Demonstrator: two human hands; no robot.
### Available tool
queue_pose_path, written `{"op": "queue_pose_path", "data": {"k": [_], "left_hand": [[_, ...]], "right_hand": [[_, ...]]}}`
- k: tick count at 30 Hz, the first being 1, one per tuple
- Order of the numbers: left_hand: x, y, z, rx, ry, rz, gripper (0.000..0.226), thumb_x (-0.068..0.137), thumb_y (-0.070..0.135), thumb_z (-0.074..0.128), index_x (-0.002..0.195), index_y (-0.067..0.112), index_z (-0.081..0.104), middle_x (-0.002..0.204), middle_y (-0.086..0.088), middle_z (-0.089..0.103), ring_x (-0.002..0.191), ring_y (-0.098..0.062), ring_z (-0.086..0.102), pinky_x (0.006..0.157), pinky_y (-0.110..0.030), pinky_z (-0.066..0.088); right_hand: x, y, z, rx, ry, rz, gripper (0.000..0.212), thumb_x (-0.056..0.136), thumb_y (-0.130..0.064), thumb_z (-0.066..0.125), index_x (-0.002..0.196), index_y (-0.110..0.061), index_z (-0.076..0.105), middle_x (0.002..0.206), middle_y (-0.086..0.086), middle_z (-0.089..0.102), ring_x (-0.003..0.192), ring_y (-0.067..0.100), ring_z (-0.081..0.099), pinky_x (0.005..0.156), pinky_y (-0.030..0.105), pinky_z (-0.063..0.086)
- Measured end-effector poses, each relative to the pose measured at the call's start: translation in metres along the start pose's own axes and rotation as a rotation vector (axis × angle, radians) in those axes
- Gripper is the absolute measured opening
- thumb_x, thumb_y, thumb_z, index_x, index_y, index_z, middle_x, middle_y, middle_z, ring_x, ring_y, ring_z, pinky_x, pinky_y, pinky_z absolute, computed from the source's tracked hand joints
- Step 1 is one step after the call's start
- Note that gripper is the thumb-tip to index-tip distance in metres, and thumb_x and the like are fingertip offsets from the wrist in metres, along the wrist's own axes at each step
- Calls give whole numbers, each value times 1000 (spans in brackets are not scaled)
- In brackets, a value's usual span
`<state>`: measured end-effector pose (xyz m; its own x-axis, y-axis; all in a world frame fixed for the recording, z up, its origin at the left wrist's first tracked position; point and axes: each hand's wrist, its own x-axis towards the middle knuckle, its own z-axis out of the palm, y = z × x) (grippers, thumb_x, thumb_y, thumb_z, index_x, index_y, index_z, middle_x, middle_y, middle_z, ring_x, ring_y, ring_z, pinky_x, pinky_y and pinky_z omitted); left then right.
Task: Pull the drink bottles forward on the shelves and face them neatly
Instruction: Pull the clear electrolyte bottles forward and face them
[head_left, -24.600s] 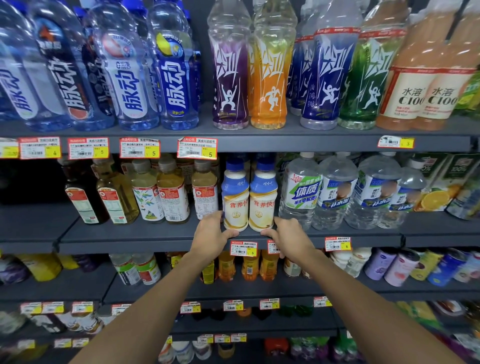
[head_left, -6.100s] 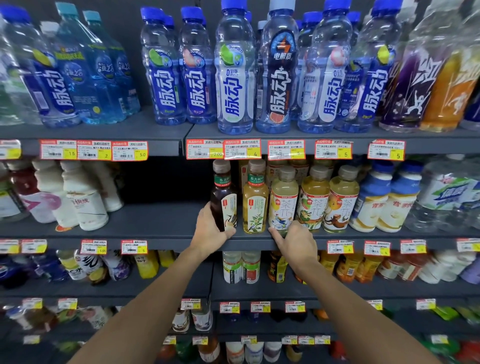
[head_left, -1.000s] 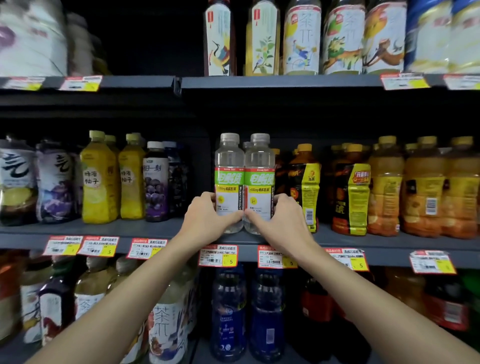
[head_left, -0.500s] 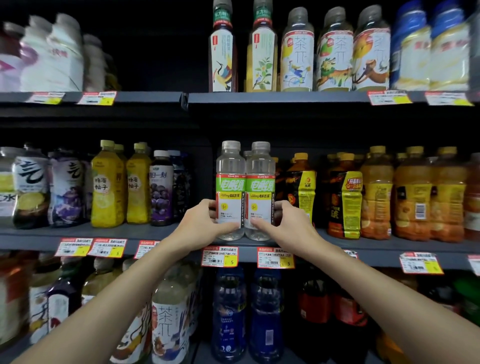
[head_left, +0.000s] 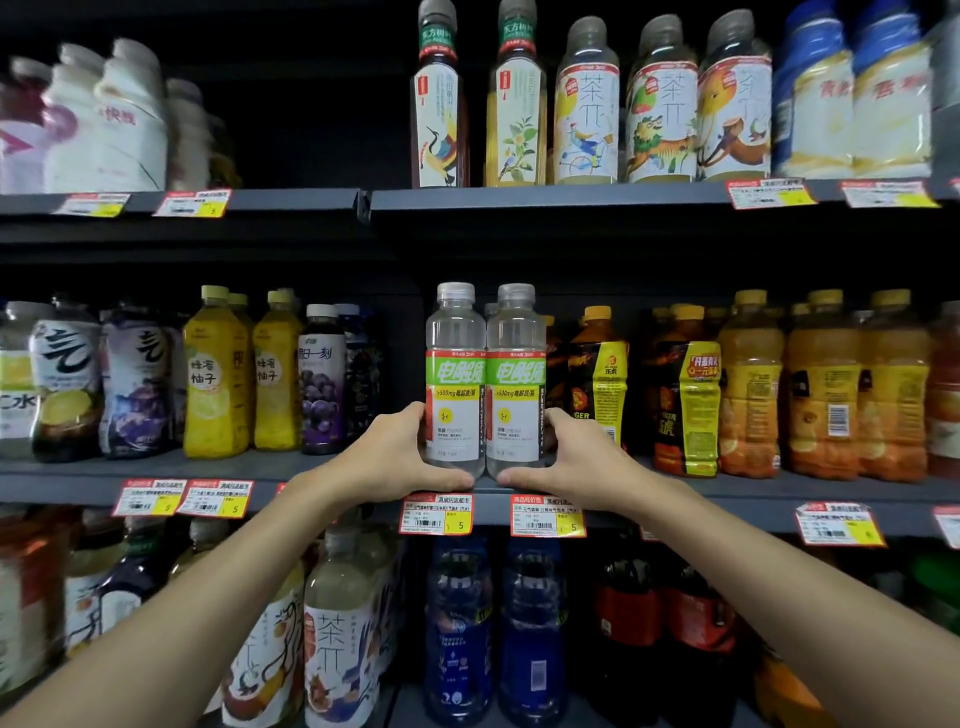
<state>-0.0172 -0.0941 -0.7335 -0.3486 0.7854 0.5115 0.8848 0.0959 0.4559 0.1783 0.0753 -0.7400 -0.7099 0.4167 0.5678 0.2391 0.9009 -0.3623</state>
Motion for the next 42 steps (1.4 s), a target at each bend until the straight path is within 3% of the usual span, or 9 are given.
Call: {"op": "queue_pose_path", "data": {"k": [10,14,20,27,31,34,38,42], "left_hand": [[-3,-7,4,-25,-1,43,84,57,72,82,127,34,54,106,28,64,93,18,60,69,-6,49],[-2,-7,3,12,3,55,86,59,73,81,129,31,54,113,22,65,97,9,61,74,-11,49],[-1,-11,3,7,-26,67,91,61,74,80,135,32,48,122,21,62,104,5,60,82,-15,49],[7,-9,-3,31,-98,66,90,56,76,80,130,39,46,111,29,61,99,12,59,73,-11,47],[10,-11,-4,34,-81,74,86,55,75,81,125,40,47,110,27,64,99,10,61,77,-13,49],[8,-13,-2,27,-65,94,81,57,72,81,124,40,48,110,27,65,98,15,59,76,-10,48],[8,-14,-2,16,-61,104,83,58,73,81,126,36,50,112,25,66,99,13,61,79,-14,50],[8,-14,-3,15,-69,97,84,55,78,79,124,40,50,110,27,65,99,15,59,77,-13,49]], "right_hand": [[-3,2,-1,42,-10,-19,71,60,-80,72,116,-42,52,101,-24,62,92,-5,59,69,9,44],[-3,4,-3,41,-8,-35,82,58,-81,71,125,-37,55,109,-20,65,92,-6,59,70,11,45],[-2,3,-2,30,6,-30,88,56,-84,71,127,-35,54,103,-24,60,87,-10,57,66,9,42],[1,4,0,26,-34,4,90,53,-85,72,126,-36,52,112,-20,64,98,-1,61,75,18,50],[3,0,-2,4,-48,-1,59,51,-86,72,95,-55,48,93,-33,57,86,-12,55,65,7,39],[4,-4,0,-2,-39,-19,50,51,-87,71,86,-60,47,81,-41,53,77,-23,50,60,4,38],[5,-8,1,10,-27,-29,56,49,-88,70,89,-56,47,78,-41,51,73,-26,48,55,-1,37],[4,-8,1,23,-19,-33,70,50,-89,71,105,-51,47,84,-39,51,77,-22,48,58,1,36]]}}
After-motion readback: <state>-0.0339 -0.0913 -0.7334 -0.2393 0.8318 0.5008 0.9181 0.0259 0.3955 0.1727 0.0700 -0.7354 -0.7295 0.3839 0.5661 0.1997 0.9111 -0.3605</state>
